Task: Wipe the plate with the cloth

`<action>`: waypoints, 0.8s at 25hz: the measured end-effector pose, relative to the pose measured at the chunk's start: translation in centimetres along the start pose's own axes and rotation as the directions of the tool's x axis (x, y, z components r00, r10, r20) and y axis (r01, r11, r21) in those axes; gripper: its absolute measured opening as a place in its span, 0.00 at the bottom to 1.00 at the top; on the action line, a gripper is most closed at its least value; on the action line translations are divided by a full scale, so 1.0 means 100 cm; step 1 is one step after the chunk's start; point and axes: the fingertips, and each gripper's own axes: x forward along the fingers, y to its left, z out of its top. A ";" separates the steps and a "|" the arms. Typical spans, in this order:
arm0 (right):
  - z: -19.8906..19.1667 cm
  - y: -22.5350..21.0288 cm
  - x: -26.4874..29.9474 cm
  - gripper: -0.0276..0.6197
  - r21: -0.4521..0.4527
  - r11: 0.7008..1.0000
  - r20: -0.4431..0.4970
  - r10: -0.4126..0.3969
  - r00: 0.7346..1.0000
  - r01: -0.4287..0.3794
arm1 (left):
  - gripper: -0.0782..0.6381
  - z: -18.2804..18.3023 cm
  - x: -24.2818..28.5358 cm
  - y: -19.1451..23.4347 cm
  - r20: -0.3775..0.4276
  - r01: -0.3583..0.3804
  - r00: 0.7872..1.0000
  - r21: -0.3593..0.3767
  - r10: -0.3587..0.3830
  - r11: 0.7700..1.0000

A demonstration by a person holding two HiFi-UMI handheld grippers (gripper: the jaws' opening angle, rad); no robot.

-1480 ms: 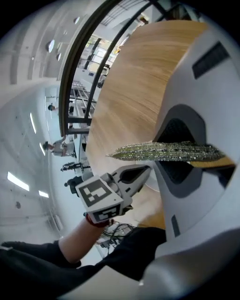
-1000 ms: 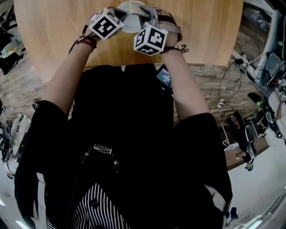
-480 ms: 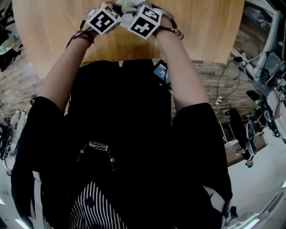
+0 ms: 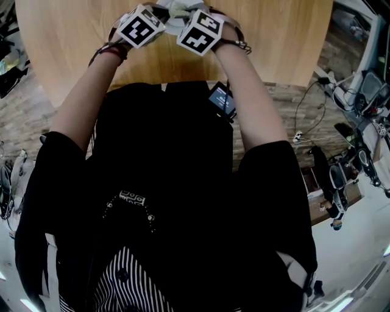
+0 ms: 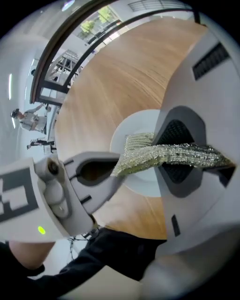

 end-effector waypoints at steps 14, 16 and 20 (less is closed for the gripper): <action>0.005 0.026 -0.007 0.11 0.341 0.930 0.142 0.093 0.985 -0.137 | 0.10 0.007 -0.003 0.005 -0.015 -0.034 0.999 0.046 0.035 0.998; 0.007 0.026 -0.007 0.11 0.330 0.934 0.147 0.092 0.985 -0.137 | 0.10 -0.001 -0.001 -0.002 -0.027 -0.014 1.000 0.035 0.015 0.999; 0.011 -0.024 -0.010 0.11 0.272 0.962 0.100 -0.033 0.994 0.005 | 0.10 0.009 -0.004 -0.001 -0.038 -0.029 0.999 0.071 0.032 0.997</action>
